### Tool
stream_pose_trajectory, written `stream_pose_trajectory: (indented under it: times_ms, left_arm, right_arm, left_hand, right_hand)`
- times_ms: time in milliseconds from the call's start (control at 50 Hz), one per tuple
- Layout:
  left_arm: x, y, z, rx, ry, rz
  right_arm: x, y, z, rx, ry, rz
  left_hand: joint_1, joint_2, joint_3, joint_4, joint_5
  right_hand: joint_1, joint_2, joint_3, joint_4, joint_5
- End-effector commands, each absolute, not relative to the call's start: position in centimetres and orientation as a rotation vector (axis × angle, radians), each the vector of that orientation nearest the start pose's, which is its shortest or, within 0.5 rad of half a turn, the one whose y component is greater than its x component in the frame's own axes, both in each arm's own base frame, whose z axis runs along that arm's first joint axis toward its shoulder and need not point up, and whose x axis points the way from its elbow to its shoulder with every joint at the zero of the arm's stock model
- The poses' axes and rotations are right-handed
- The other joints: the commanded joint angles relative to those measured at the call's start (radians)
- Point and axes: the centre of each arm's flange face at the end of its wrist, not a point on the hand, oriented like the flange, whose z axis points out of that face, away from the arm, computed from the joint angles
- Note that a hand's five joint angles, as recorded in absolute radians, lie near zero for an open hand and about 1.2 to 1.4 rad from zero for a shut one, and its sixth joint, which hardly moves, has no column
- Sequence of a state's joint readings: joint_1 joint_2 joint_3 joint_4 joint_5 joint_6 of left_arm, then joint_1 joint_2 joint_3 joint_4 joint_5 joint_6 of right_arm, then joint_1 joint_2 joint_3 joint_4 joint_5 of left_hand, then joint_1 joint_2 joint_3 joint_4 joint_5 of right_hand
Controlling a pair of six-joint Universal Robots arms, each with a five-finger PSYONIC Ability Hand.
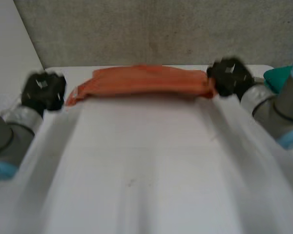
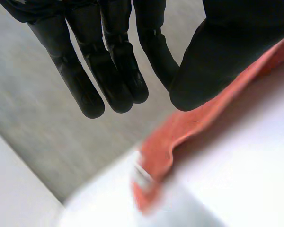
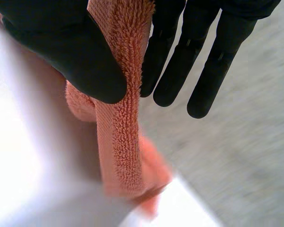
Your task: Fold the laundry.
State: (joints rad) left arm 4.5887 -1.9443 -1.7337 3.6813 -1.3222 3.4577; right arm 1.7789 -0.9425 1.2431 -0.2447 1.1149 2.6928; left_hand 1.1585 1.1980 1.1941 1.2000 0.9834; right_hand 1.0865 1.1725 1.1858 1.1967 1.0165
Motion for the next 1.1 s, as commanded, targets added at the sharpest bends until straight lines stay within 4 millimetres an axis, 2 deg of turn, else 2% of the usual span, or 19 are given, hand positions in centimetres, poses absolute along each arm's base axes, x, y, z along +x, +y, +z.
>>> stream_pose_trajectory:
  times_ms: [20,60,100,140,160,220,240,300,380,540,600,680,820,940,1000,1060,1100]
  left_arm:
    - [-19.2,-31.6,12.9,0.966,2.209,-2.045]
    - [-19.0,-31.4,12.6,0.992,2.202,-2.012]
    - [-18.7,-31.4,13.1,0.996,2.18,-2.009]
    - [-18.7,-31.4,13.7,0.991,2.163,-2.021]
    - [-18.6,-31.4,14.4,0.985,2.151,-2.036]
    - [-18.7,-31.2,15.9,0.971,2.121,-2.07]
    - [-18.7,-31.2,16.9,0.962,2.095,-2.096]
    - [-18.8,-31.2,18.5,0.923,2.073,-2.14]
    - [-18.7,-31.4,19.1,0.846,2.108,-2.154]
    - [-19.5,-30.9,19.1,0.79,2.182,-2.157]
    - [-20.0,-30.5,19.2,0.785,2.192,-2.172]
    - [-20.7,-30.1,19.2,0.785,2.202,-2.183]
    - [-21.3,-29.9,19.2,0.782,2.201,-2.193]
    - [-21.4,-29.7,19.2,0.77,2.209,-2.193]
    - [-21.5,-29.7,19.1,0.763,2.219,-2.192]
    - [-21.5,-29.7,18.9,0.749,2.228,-2.186]
    - [-21.5,-29.8,18.9,0.729,2.231,-2.189]
  right_arm:
    - [24.1,-36.1,14.7,-1.355,1.994,-1.875]
    - [23.9,-35.9,14.6,-1.346,2.032,-1.847]
    - [23.7,-35.8,14.7,-1.305,2.071,-1.83]
    - [23.5,-35.7,15.2,-1.269,2.09,-1.837]
    - [23.4,-35.7,15.9,-1.215,2.112,-1.847]
    - [23.1,-35.4,17.0,-1.138,2.145,-1.861]
    - [23.0,-35.3,17.9,-1.085,2.163,-1.87]
    - [22.7,-34.6,19.5,-0.96,2.206,-1.855]
    - [22.6,-33.4,20.2,-0.844,2.289,-1.755]
    - [23.8,-30.5,19.1,-0.818,2.439,-1.548]
    - [24.7,-29.9,18.1,-0.794,2.469,-1.531]
    - [25.3,-30.1,16.6,-0.701,2.508,-1.537]
    - [26.0,-31.8,13.8,-0.483,2.527,-1.554]
    - [26.4,-33.4,12.1,-0.374,2.537,-1.546]
    - [26.8,-33.7,11.5,-0.353,2.538,-1.528]
    - [27.1,-34.3,11.6,-0.32,2.519,-1.561]
    - [26.9,-34.9,12.1,-0.282,2.506,-1.624]
  left_hand:
    - [0.238,0.198,0.202,0.196,0.238]
    - [0.238,0.198,0.202,0.196,0.238]
    - [0.238,0.198,0.202,0.196,0.238]
    - [0.022,-0.017,-0.013,-0.019,0.023]
    - [-0.252,-0.292,-0.288,-0.294,-0.252]
    - [-0.51,-0.549,-0.546,-0.551,-0.509]
    - [-0.598,-0.637,-0.633,-0.639,-0.597]
    - [-0.698,-0.738,-0.734,-0.74,-0.698]
    - [-0.701,-0.741,-0.737,-0.743,-0.701]
    - [-0.701,-0.741,-0.737,-0.743,-0.701]
    - [-0.701,-0.741,-0.737,-0.743,-0.701]
    - [-0.704,-0.744,-0.74,-0.746,-0.704]
    - [-0.704,-0.744,-0.74,-0.746,-0.704]
    - [-0.704,-0.744,-0.74,-0.746,-0.704]
    - [-0.71,-0.75,-0.746,-0.752,-0.71]
    - [-0.719,-0.758,-0.755,-0.76,-0.718]
    - [-0.719,-0.758,-0.755,-0.76,-0.718]
  right_hand:
    - [0.31,0.224,0.211,0.2,0.205]
    - [0.219,0.133,0.12,0.109,0.115]
    - [-0.121,-0.207,-0.22,-0.231,-0.225]
    - [-0.327,-0.413,-0.426,-0.437,-0.431]
    - [-0.49,-0.576,-0.59,-0.601,-0.595]
    - [-0.562,-0.648,-0.662,-0.673,-0.667]
    - [-0.609,-0.695,-0.708,-0.719,-0.714]
    - [-0.639,-0.725,-0.738,-0.749,-0.743]
    - [-0.706,-0.792,-0.806,-0.816,-0.811]
    - [-0.724,-0.81,-0.823,-0.834,-0.829]
    - [-0.727,-0.813,-0.826,-0.837,-0.832]
    - [-0.733,-0.819,-0.832,-0.843,-0.837]
    - [-0.727,-0.813,-0.826,-0.837,-0.832]
    - [-0.677,-0.763,-0.776,-0.787,-0.782]
    - [-0.548,-0.634,-0.648,-0.659,-0.653]
    - [-0.141,-0.227,-0.241,-0.252,-0.246]
    - [0.307,0.221,0.208,0.197,0.203]
